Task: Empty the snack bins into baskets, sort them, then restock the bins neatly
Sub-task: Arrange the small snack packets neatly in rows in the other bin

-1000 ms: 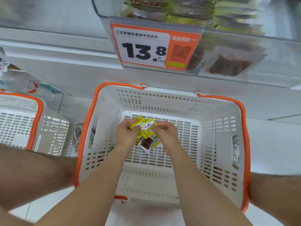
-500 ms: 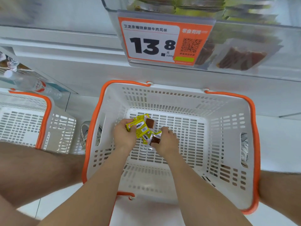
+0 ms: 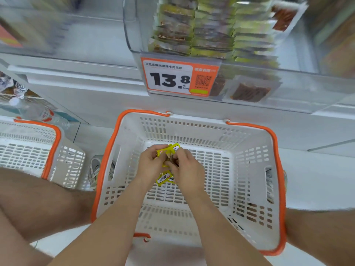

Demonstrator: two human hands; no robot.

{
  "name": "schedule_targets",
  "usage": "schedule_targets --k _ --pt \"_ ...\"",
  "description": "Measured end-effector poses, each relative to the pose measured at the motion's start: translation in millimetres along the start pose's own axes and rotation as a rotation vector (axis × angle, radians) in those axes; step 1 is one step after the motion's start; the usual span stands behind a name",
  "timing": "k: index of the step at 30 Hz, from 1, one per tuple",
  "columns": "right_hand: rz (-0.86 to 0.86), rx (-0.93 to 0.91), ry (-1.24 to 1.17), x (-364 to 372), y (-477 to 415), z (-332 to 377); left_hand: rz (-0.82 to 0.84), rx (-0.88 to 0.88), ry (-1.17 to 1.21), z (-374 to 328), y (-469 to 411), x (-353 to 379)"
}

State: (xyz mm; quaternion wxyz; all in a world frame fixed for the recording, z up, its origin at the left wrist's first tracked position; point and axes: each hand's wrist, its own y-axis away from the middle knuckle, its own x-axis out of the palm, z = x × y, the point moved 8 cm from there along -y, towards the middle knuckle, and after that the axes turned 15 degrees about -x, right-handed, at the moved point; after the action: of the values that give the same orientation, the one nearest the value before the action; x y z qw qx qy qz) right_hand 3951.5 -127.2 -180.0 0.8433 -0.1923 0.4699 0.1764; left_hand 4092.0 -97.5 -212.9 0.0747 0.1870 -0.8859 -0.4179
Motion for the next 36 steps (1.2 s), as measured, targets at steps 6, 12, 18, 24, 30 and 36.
schedule_targets --k 6,12,18,24,30,36 --pt "-0.109 -0.257 0.053 -45.3 -5.4 15.4 0.166 -0.021 0.176 -33.3 28.1 9.7" --pt "-0.193 -0.353 0.241 -86.6 -9.5 27.6 0.267 0.045 0.144 -62.3 52.1 12.6" --pt "-0.114 -0.336 0.148 -129.2 -17.5 37.2 0.144 0.213 -0.133 -101.1 79.8 11.7" --pt "-0.116 -0.806 0.517 -171.5 -27.9 93.2 0.177 0.230 -0.325 -140.9 113.7 2.2" --pt "-0.065 -1.014 0.578 -214.8 -26.4 124.7 0.421 0.116 -0.369 -163.7 171.3 6.5" --pt "0.248 -0.810 0.417 -267.6 -37.4 115.7 0.532 0.065 -0.443 -178.4 212.9 7.9"
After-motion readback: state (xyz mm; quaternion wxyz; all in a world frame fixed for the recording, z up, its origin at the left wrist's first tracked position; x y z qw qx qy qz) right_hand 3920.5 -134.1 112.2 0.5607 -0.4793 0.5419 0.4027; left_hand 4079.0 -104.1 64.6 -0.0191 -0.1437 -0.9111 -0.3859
